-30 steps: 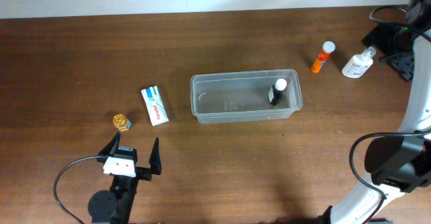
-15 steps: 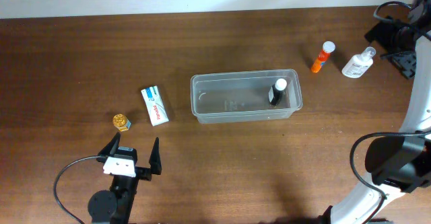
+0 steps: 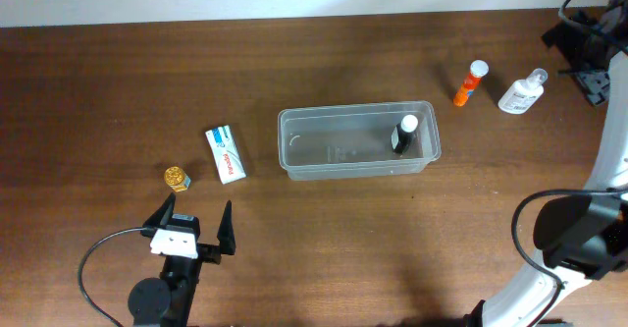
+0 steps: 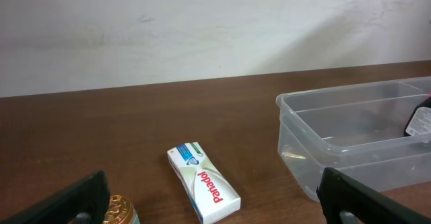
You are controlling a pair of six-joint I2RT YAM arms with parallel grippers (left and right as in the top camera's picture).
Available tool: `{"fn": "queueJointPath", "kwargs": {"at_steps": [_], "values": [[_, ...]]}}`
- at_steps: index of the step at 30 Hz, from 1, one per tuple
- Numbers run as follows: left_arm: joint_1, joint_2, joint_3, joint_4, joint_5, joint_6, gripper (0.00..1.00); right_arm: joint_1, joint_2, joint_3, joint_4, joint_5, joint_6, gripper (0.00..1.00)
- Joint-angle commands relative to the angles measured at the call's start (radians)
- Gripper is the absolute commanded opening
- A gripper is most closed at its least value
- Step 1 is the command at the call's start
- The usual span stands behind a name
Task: Pack container
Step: 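Raise the right gripper and move it toward the white spray bottle, then lower the right gripper onto the white spray bottle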
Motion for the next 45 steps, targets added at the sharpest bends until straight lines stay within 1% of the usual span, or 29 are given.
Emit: {"fn": "queueJointPath", "kwargs": {"at_steps": [1, 6, 11, 17, 21, 24, 33, 36, 45], "values": [[0.008, -0.008, 0.000, -0.007, 0.018, 0.014, 0.99, 0.008, 0.055, 0.004, 0.019, 0.002, 0.013, 0.98], [0.008, -0.008, 0.000, -0.007, 0.018, 0.014, 0.99, 0.006, 0.118, 0.004, 0.052, 0.000, 0.059, 0.98], [0.008, -0.008, 0.000, -0.007, 0.018, 0.014, 0.99, 0.006, 0.172, 0.004, 0.089, 0.002, 0.058, 0.98], [0.008, -0.008, 0.000, -0.007, 0.018, 0.014, 0.99, 0.006, 0.215, 0.004, 0.121, -0.002, 0.143, 0.98], [0.008, -0.008, 0.000, -0.007, 0.018, 0.014, 0.99, 0.007, 0.238, 0.004, 0.156, -0.002, 0.154, 0.98], [0.008, -0.008, 0.000, -0.007, 0.018, 0.014, 0.99, 0.007, 0.255, 0.004, 0.162, 0.002, 0.190, 0.98], [0.008, -0.008, 0.000, -0.007, 0.018, 0.014, 0.99, 0.007, 0.303, 0.004, 0.179, 0.010, 0.242, 0.98], [0.008, -0.008, 0.000, -0.007, 0.018, 0.014, 0.99, 0.007, 0.309, 0.004, 0.183, 0.010, 0.247, 0.98], [0.008, -0.008, 0.000, -0.007, 0.018, 0.014, 0.99, 0.007, 0.317, 0.004, 0.174, 0.026, 0.319, 0.98]]}}
